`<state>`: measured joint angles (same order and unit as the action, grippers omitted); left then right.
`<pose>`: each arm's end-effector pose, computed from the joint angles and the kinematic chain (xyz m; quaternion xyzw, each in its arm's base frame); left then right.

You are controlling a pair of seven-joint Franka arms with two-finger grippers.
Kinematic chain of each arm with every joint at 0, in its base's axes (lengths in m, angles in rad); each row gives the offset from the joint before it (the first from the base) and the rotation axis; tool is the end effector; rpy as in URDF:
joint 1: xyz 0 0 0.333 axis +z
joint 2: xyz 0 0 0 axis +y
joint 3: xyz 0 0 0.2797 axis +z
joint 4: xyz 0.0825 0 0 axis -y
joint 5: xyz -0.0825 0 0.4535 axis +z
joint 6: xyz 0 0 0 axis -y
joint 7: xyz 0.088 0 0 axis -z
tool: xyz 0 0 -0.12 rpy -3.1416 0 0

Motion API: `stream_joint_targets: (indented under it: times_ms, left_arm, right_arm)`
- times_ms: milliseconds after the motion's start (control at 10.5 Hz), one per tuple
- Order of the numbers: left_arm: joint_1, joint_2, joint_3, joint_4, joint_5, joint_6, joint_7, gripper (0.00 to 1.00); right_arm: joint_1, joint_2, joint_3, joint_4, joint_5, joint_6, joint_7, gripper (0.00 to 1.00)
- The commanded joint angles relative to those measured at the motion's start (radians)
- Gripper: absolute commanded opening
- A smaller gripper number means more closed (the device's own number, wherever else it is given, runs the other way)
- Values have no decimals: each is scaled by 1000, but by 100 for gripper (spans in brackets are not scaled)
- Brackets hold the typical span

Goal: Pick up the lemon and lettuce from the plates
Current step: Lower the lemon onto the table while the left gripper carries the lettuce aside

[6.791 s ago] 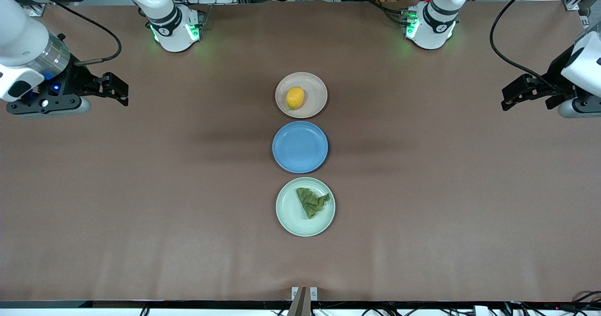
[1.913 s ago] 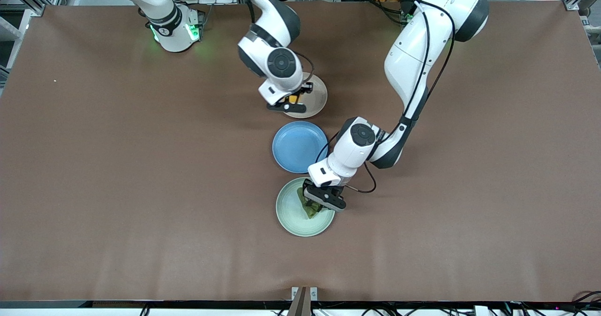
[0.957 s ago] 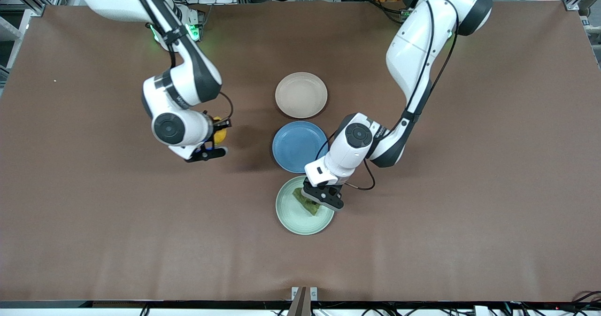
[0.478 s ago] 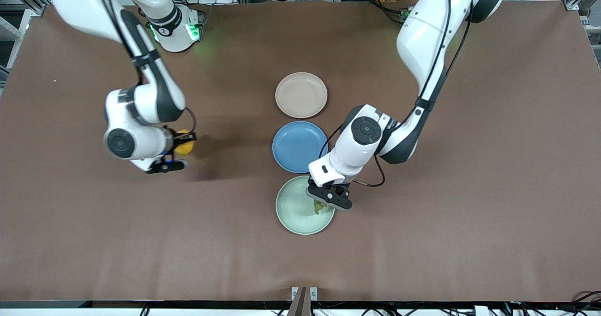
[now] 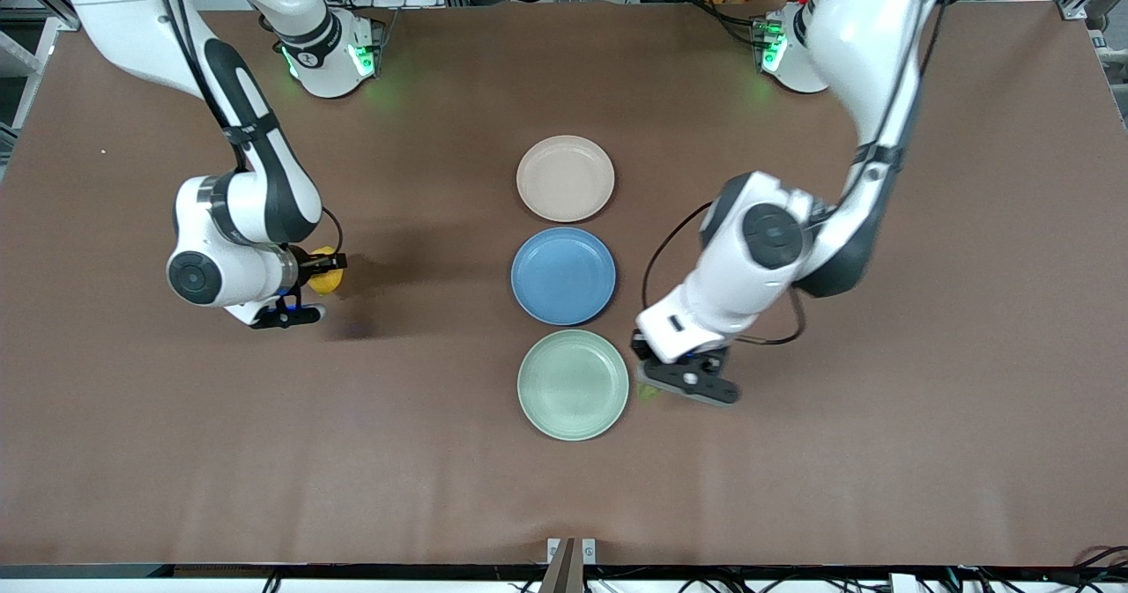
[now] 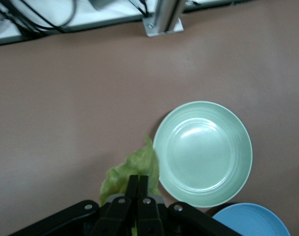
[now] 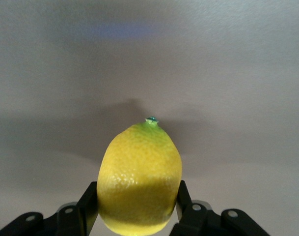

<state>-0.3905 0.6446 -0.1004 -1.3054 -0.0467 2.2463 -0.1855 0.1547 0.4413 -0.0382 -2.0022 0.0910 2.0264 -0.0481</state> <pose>0.7165 -0.3671 0.3288 0.9798 -0.1244 0.1243 0.0951 0.5764 0.0723 0.1112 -0.9766 -0.0525 0.2073 0.0204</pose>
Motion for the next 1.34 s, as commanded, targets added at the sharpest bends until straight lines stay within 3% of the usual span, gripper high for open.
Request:
stream_joint_targets:
  times_ms: [0, 287, 478, 765, 1243]
  left_arm:
    - [70, -78, -7, -28, -25, -121, -5, 0]
    - [156, -125, 1, -38, -12, -295, 3, 0]
    - [208, -123, 4, -70, -13, -437, 0, 0]
    - [237, -108, 7, -178, 5, -439, -12, 0]
    - [304, 16, 5, -209, 77, -278, -12, 0]
  right_arm:
    - [3, 4, 4, -6, 1, 5, 11, 100]
    - [9, -18, 5, 13, 3, -44, 13, 100]
    - [22, -84, 4, 80, 0, -130, 10, 100]
    - [13, -166, -17, 222, -10, -303, -1, 100]
    - [9, -355, -35, 309, -49, -334, 1, 100]
